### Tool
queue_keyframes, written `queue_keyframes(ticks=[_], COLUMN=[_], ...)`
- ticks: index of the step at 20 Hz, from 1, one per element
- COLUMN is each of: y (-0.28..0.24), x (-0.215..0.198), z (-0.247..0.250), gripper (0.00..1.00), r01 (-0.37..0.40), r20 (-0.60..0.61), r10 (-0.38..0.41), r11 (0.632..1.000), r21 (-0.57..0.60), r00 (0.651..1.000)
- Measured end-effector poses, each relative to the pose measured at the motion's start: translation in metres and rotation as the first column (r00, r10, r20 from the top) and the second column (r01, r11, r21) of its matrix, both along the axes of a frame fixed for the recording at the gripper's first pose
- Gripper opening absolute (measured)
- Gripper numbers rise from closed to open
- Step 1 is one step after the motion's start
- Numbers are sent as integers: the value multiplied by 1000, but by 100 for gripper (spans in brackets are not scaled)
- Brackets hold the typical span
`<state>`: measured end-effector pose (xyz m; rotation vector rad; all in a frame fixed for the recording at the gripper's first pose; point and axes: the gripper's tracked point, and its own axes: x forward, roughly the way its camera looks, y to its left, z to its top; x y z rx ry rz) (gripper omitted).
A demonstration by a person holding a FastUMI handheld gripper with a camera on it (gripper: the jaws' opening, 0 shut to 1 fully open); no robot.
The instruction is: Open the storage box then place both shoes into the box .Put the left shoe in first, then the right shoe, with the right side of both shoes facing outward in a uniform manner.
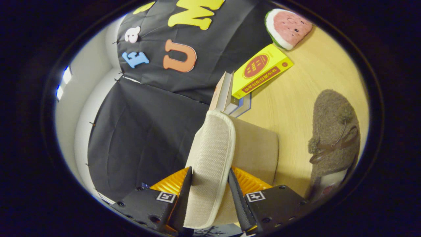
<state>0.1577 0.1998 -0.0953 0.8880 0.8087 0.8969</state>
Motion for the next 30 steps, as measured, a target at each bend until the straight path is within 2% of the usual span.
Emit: queue_keyframes(ticks=[4, 8, 15, 17, 18, 19, 22, 24, 28, 29, 30], y=[-3, -6, -1, -1, 9, -9, -17, -25, -24, -26, -19], x=[-1, -1, 2, 1, 6, 0, 5, 1, -1, -6, -6], z=[2, 2, 2, -1, -2, 5, 10, 14, 22, 34, 38], gripper=[57, 57, 62, 62, 59, 56, 33, 21, 22, 22, 2], r01=[-15, -19, -33, -42, -43, -41, -12, -24, -22, -24, -26], r20=[-22, -78, -135, -127, -135, -127, -123, -113, -81, -108, -108], r10=[15, 11, 38, 48, 50, 48, 17, 26, 24, 31, 33], r11=[999, 995, 999, 998, 998, 998, 999, 999, 1000, 998, 997], r21=[-44, -93, 44, 46, 52, 55, 46, 27, 19, 65, 69], r00=[1000, 997, 990, 991, 990, 991, 992, 993, 996, 994, 994])
